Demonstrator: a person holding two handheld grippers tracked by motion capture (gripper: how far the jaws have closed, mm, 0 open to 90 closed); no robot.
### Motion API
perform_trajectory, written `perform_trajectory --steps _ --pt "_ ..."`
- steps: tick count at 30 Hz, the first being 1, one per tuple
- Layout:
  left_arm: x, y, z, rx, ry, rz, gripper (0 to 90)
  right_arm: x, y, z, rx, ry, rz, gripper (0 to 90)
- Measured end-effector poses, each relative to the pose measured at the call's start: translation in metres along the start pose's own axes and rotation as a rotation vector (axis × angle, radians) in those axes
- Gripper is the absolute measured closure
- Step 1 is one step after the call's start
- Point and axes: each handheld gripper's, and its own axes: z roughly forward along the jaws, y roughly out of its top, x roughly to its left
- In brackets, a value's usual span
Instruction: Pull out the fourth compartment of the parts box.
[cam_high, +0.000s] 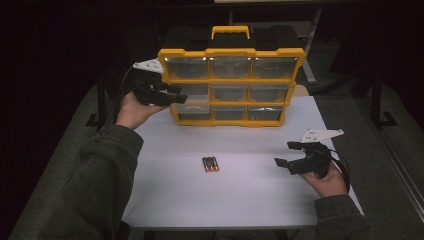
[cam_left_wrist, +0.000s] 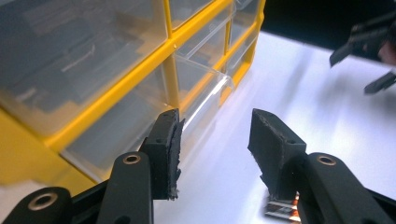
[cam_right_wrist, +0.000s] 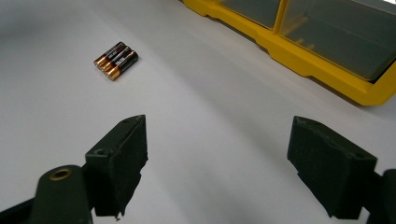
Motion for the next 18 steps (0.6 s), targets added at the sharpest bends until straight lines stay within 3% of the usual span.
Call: perform_trajectory --steps 4,7,12,18 --pt "0.004 0.006 0.010 0.064 0.002 0.076 52.9 -0.001 0.000 0.000 -0.001 0.007 0.004 19.0" --pt "0.007 0.008 0.015 0.091 -0.010 0.108 53.3 -0.003 -0.001 0.001 0.000 0.012 0.000 19.0" --pt "0.012 0.007 0.024 0.120 -0.023 0.123 54.6 -0.003 -0.002 0.002 0.006 0.021 -0.002 19.0" --pt "0.018 0.002 0.034 0.144 -0.041 0.096 54.8 -0.003 -0.003 0.003 0.014 0.028 0.000 18.9"
